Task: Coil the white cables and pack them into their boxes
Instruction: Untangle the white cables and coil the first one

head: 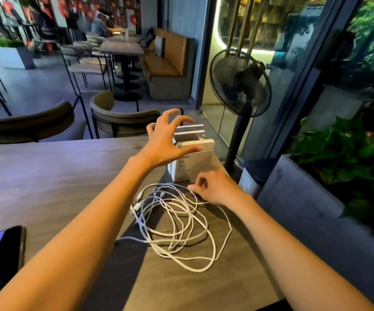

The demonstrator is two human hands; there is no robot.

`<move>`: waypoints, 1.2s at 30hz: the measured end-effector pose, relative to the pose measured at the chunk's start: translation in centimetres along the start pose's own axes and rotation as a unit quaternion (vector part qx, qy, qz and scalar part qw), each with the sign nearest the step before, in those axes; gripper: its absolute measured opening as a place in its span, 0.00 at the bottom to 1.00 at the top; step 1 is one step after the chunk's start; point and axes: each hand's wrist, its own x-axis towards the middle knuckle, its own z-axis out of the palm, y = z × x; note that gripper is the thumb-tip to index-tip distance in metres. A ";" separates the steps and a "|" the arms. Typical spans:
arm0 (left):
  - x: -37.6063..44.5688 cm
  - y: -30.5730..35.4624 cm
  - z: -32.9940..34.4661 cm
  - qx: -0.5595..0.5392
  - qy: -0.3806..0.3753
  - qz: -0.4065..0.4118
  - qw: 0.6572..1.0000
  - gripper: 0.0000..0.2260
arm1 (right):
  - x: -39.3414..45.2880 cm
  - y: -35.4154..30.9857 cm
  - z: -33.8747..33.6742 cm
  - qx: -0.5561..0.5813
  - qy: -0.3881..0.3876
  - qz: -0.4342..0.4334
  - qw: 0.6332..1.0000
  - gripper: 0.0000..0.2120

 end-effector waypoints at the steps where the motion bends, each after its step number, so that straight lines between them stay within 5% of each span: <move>1: -0.4 0.7 -0.2 0.016 0.023 0.019 0.999 0.28 | -0.2 -0.3 0.3 -0.012 -0.034 0.007 0.999 0.13; 4: -1.6 2.4 -0.4 0.022 0.026 0.097 0.995 0.14 | -0.9 -0.9 0.5 -0.051 -0.077 0.008 0.996 0.12; 7: -2.9 3.9 -0.1 -0.040 -0.097 0.115 0.988 0.07 | -1.9 -1.1 -0.4 -0.036 -0.081 -0.008 0.996 0.16; 13: -4.9 5.8 1.6 -0.255 -0.257 -0.097 0.927 0.29 | -5.0 -2.2 -6.1 0.124 0.015 -0.041 0.991 0.23; 16: -4.8 6.7 0.5 -0.334 -0.205 -0.090 0.916 0.34 | -5.9 -2.0 -8.5 0.290 0.069 -0.025 0.954 0.24; 21: -4.2 6.3 -2.3 -0.315 -0.188 -0.044 0.929 0.19 | -7.0 -1.2 -12.7 0.511 0.167 -0.044 0.842 0.23; 28: -3.5 7.7 -6.0 -0.397 -0.092 -0.077 0.910 0.19 | -7.0 0.5 -15.6 0.441 0.382 -0.003 0.812 0.26; 32: -3.2 7.7 -7.8 -0.483 -0.131 -0.082 0.862 0.13 | -6.6 1.9 -15.7 0.390 0.458 0.060 0.797 0.25; 36: -3.3 7.7 -8.1 -0.429 -0.166 -0.079 0.884 0.14 | -6.1 3.1 -15.2 0.368 0.502 0.103 0.775 0.26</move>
